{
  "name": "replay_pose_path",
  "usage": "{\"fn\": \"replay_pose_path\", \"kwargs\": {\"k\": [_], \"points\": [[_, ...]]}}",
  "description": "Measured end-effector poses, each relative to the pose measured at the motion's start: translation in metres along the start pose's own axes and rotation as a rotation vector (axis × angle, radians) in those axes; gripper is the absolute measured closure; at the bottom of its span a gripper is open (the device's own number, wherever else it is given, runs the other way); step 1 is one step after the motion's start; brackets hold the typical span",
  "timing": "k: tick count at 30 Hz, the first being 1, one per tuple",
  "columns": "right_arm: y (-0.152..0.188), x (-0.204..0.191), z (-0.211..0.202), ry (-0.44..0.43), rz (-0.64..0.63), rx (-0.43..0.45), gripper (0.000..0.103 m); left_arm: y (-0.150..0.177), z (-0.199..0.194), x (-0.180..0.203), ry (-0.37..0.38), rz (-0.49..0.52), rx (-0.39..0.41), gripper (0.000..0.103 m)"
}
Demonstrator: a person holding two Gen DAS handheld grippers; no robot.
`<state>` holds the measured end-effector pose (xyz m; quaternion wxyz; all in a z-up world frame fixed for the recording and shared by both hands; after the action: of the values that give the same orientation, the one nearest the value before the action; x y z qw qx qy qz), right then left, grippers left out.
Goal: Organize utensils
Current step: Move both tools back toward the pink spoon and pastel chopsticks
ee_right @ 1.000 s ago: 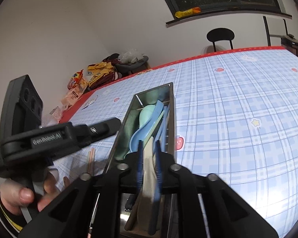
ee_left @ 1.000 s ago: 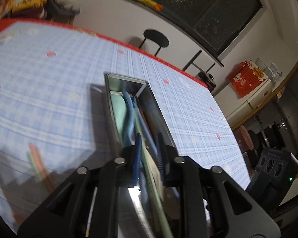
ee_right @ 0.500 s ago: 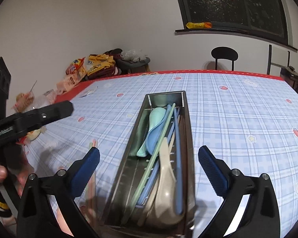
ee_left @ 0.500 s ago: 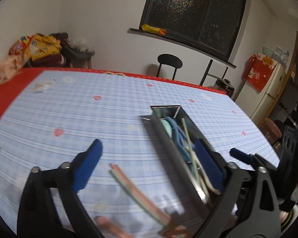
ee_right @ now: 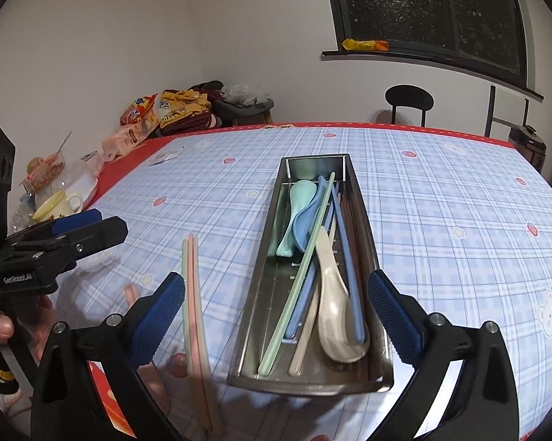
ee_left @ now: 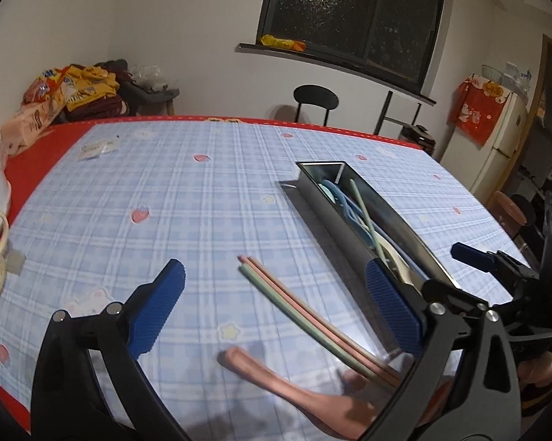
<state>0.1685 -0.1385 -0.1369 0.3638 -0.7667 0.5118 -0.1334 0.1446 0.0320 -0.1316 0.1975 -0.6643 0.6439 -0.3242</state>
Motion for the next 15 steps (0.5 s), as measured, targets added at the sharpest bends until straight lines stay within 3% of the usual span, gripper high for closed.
{"fn": "replay_pose_path", "kwargs": {"k": [15], "points": [[0.012, -0.029, -0.004, 0.023, -0.034, -0.035, 0.006, 0.024, -0.019, -0.005, 0.017, 0.025, -0.002, 0.006]]}}
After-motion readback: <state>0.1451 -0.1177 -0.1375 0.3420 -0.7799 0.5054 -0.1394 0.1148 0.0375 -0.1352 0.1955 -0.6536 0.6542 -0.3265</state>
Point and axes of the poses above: each gripper's, at about its wrist camera, not at the fingertips, and z roughly the way its jaws point, x to its right, y to its underside, the point moved 6 cm from there along z, roughly the way its jaws point, and after that the axes turned 8 degrees about -x, right-handed, at the moved point
